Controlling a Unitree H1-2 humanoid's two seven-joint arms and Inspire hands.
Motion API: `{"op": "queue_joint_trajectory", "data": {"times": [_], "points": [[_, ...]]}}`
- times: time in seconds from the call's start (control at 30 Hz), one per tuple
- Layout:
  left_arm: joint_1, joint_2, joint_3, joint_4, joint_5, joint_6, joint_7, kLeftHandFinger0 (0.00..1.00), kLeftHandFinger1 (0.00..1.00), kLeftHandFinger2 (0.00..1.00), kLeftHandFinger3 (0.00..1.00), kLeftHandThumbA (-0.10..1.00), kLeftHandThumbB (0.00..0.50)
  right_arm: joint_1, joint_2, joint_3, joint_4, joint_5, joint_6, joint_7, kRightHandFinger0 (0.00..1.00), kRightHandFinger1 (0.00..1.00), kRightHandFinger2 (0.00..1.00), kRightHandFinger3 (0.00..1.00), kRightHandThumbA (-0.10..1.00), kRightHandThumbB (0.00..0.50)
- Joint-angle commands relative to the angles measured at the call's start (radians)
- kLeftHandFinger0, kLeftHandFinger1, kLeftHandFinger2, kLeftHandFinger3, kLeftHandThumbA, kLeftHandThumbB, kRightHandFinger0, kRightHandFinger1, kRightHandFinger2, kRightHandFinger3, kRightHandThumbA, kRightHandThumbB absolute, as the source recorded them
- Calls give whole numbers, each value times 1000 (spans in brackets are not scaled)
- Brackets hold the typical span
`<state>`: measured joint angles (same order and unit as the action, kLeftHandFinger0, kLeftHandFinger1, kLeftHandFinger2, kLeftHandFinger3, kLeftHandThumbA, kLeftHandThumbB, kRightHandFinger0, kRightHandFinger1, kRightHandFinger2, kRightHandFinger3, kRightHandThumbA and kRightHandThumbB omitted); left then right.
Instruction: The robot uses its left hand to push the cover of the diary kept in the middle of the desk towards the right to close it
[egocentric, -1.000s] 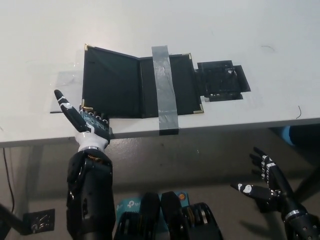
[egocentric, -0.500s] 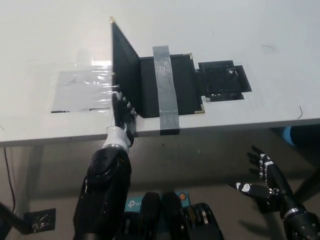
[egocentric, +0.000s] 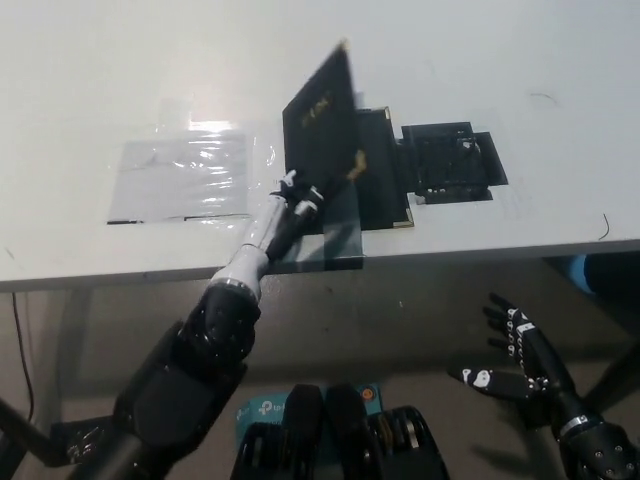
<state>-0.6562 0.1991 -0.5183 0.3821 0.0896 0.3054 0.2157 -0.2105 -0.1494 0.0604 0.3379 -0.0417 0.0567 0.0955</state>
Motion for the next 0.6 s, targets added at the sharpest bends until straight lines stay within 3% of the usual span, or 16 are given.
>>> {"op": "queue_joint_trajectory", "data": {"times": [0.0, 0.07, 0.3, 0.57], "points": [[-141, 104, -389, 60, 698, 165, -402, 1000, 1000, 1000, 1000, 1000, 358, -46, -6, 38, -41, -22, -17, 39, 853, 943, 939, 1000, 1000, 482], [-163, 97, -436, 93, 804, 165, -462, 1000, 1000, 1000, 1000, 1000, 362, -48, 6, 42, -41, -24, -14, 33, 839, 929, 925, 1000, 1000, 473], [-203, 79, -568, 199, 1015, 165, -482, 1000, 1000, 1000, 1000, 1000, 373, -62, 25, 69, -26, -39, -25, 29, 838, 927, 922, 1000, 1000, 476], [-191, 94, -637, 248, 1098, 165, -533, 1000, 1000, 1000, 1000, 1000, 360, -64, 36, 84, -22, -44, -22, 25, 818, 912, 909, 1000, 1000, 461]]}}
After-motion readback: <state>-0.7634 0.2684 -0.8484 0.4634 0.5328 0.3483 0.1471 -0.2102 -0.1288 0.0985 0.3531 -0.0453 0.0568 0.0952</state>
